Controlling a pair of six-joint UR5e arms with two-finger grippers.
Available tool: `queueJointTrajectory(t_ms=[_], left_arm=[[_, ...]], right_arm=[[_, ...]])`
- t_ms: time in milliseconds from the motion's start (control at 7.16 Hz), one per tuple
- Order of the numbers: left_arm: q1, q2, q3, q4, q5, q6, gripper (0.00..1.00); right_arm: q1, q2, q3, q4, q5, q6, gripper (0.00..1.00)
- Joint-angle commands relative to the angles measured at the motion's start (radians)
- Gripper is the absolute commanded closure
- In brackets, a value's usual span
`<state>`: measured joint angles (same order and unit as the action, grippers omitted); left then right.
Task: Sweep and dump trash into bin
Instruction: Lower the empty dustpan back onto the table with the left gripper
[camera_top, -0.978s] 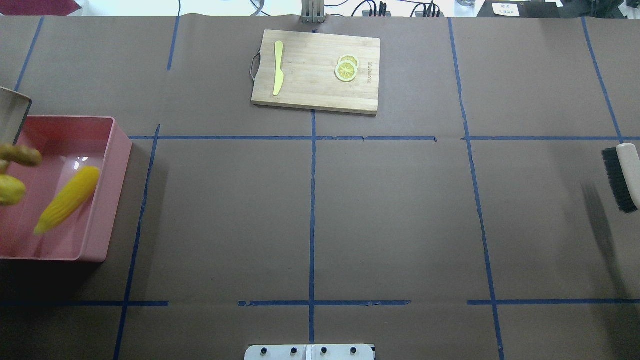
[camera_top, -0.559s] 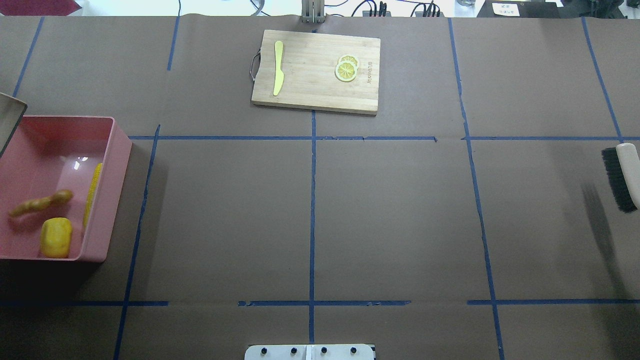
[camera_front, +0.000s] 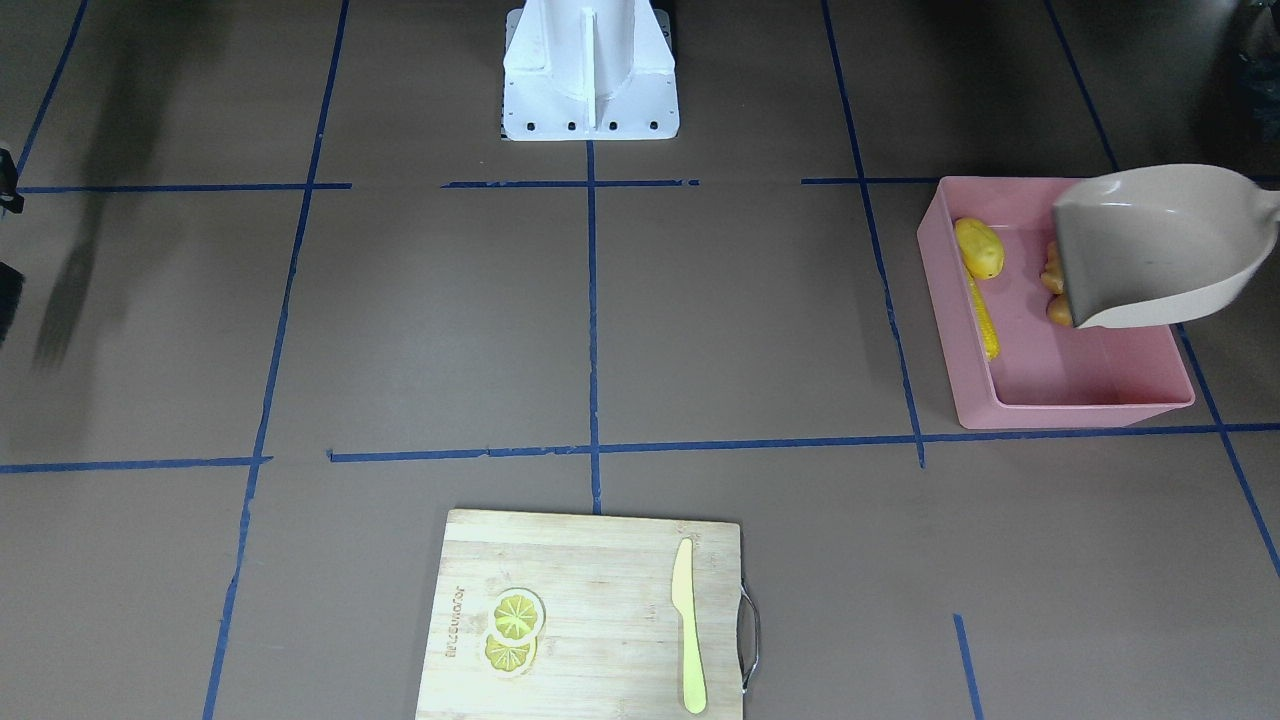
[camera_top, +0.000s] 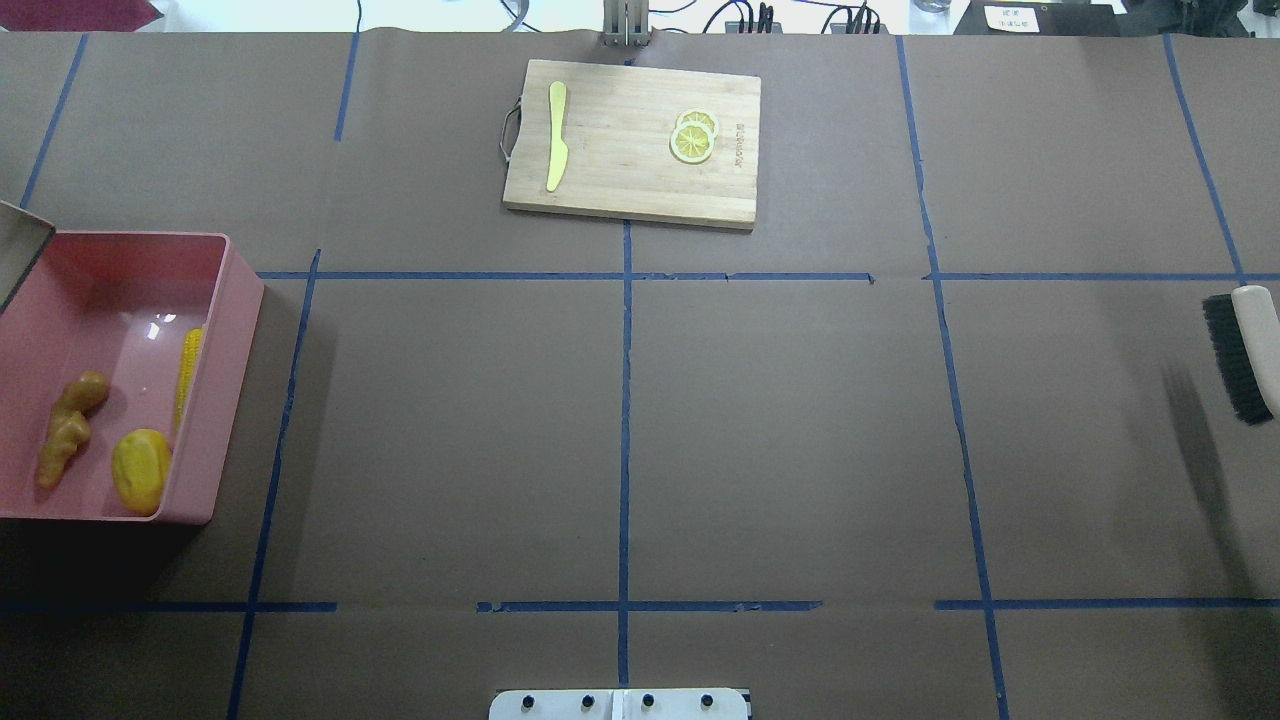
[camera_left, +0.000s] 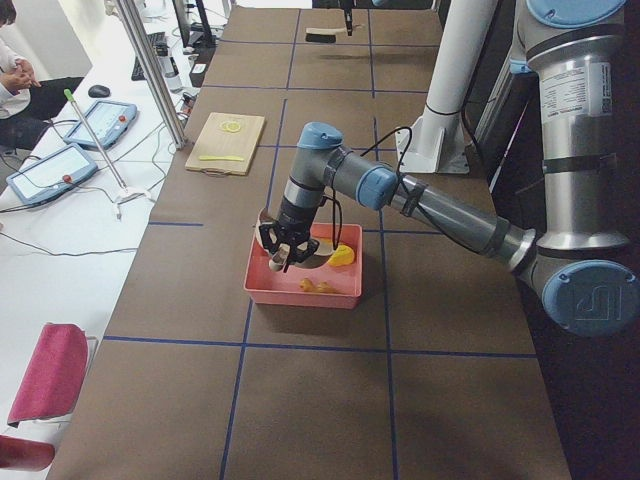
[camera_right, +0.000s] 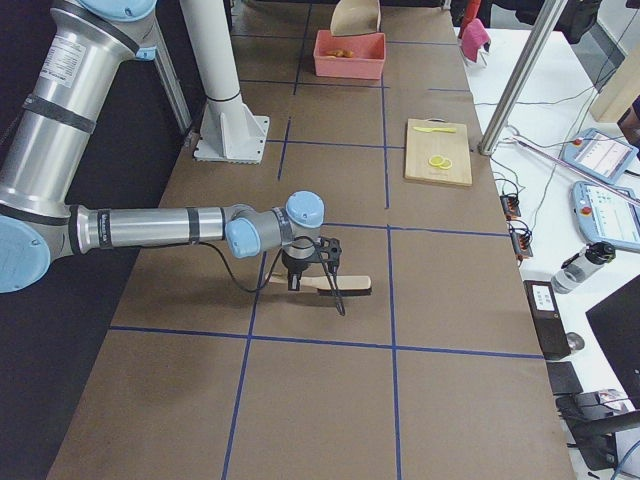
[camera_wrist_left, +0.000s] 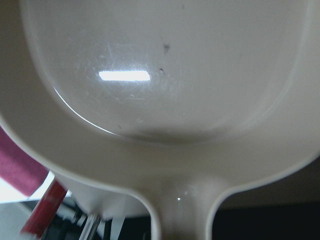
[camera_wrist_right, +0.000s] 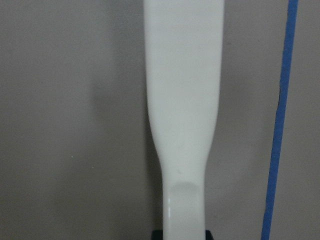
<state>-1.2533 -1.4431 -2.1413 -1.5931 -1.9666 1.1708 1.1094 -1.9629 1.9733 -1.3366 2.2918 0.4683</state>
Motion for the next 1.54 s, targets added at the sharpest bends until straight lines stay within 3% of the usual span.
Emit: queueJointTrajectory(t_ms=[0,279,559,838,978,1117,1397], left_arm=[[0.008,-0.136,-0.019,-0.001,-0.260,-0.394,0.81],[0.359,-0.245,0.004,0.019,-0.241,-0.653,0.81],[0.548,-0.447,0.100,0.149,-0.134,-0.738,0.81],[0.615,-0.528,0.203,0.182,-0.072,-0.735,0.81],[0.673,-0.563,0.243,0.180,0.028,-0.734,0.81],[0.686,-0.606,0.285,0.182,0.069,-0.737,0.81],[0.696,-0.609,0.291,0.179,0.071,-0.740,0.81]], right_arm=[[0.000,0.001,0.002,0.008,0.000,0.001,0.95],[0.000,0.001,-0.002,0.027,0.002,0.004,0.95],[-0.002,0.004,-0.004,0.027,0.002,0.004,0.95],[-0.002,0.007,0.001,0.028,0.008,0.010,0.95],[-0.002,0.007,0.001,0.036,0.009,0.012,0.95],[-0.002,0.007,-0.004,0.059,0.009,0.019,0.95],[-0.002,0.007,-0.004,0.060,0.009,0.029,0.95]])
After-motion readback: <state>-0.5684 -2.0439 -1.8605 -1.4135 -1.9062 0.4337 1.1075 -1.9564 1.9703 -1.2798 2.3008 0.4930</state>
